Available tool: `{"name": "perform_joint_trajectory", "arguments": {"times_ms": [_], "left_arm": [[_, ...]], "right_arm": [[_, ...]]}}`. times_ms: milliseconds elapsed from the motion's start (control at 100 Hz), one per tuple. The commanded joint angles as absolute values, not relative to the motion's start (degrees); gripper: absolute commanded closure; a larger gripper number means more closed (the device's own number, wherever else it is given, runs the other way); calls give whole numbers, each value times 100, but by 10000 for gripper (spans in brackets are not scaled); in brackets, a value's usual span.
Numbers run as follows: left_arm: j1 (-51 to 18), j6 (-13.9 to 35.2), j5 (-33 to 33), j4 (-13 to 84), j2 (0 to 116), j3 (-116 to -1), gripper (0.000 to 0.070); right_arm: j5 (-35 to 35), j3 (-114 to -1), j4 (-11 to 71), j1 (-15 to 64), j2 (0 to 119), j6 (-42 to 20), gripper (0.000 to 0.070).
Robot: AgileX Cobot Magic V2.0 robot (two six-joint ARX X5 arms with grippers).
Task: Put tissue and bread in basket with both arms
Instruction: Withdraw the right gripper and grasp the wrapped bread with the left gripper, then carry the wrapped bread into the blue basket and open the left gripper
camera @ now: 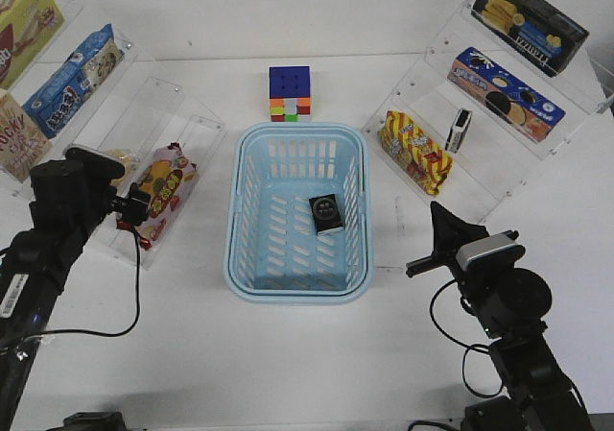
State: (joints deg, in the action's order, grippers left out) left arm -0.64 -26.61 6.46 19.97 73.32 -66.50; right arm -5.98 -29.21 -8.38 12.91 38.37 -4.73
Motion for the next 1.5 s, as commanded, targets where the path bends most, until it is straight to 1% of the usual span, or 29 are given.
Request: {"name": "perform_joint_trajectory", "arguments": {"times_ms": [0,110,130,150,220,320,350,370,450,560,620,670,740,880,940,1010,1100,1120,1140,1160,1230,1260,1280,1300,1400,1450,1490], "left_arm": [[-75,-2908,805,1863,7544,-6810,134],[-75,-2917,1083,1743,7787,-6810,139],[-75,-2915,1083,1741,7819,-6810,147],[-75,-2915,1083,1734,7854,-6810,170],[-75,-2915,1087,1702,7942,-6810,324],[-82,-2904,1092,1684,7985,-6810,622],[-93,-2902,1094,1673,7985,-6812,680],[-106,-2904,1096,1662,7983,-6814,700],[-132,-2873,1098,1684,7953,-6893,700],[-252,-2676,1094,1833,7837,-7220,700],[-401,-2532,1074,1898,7758,-7494,700],[-550,-2311,939,1970,7684,-7743,700],[-764,-1898,381,2095,7588,-8073,700],[-1306,-1153,-1518,2069,7507,-8320,700],[-1608,-934,-2158,2091,7544,-8320,700],[-1999,-794,-2576,2123,7655,-8320,700],[-2488,-832,-2637,2143,7808,-8320,692],[-2578,-849,-2637,2139,7848,-8320,676],[-2663,-849,-2637,2132,7887,-8320,638],[-2740,-851,-2639,2130,7924,-8320,583],[-2936,-858,-2637,2132,8062,-8320,351],[-2978,-884,-2637,2139,8101,-8320,278],[-2993,-902,-2635,2141,8123,-8320,248],[-3004,-910,-2635,2139,8141,-8320,241],[-3006,-978,-2547,2132,8095,-8322,253],[-2980,-976,-2292,2139,7994,-8329,256],[-2934,-961,-1986,2143,7883,-8333,273]], "right_arm": [[-600,-2980,-895,1310,3868,-517,699],[-598,-2980,-891,1310,3868,-517,699],[-598,-2980,-893,1310,3868,-517,699],[-598,-2980,-893,1310,3868,-517,699],[-598,-2980,-895,1310,3868,-517,699],[-598,-2980,-893,1310,3868,-517,699],[-598,-2980,-893,1310,3868,-517,699],[-598,-2980,-893,1310,3868,-517,699],[-598,-2980,-893,1310,3868,-517,699],[-598,-2980,-893,1310,3868,-517,699],[-598,-2980,-893,1310,3868,-517,699],[-598,-2980,-893,1310,3868,-517,699],[-598,-2980,-893,1310,3868,-519,699],[-598,-2980,-893,1310,3868,-521,699],[-598,-2980,-893,1310,3868,-521,699],[-598,-2980,-893,1310,3868,-519,699],[-598,-2980,-893,1310,3868,-519,699],[-598,-2980,-891,1310,3868,-519,699],[-598,-2980,-891,1310,3868,-519,699],[-598,-2980,-893,1310,3868,-519,699],[-598,-2980,-893,1310,3868,-517,699],[-598,-2980,-893,1310,3868,-517,699],[-596,-2980,-891,1310,3868,-517,699],[-596,-2980,-891,1310,3868,-517,699],[-596,-2980,-893,1310,3839,-517,699],[-589,-2980,-888,1310,3789,-517,699],[-576,-2980,-891,1310,3741,-515,699]]}}
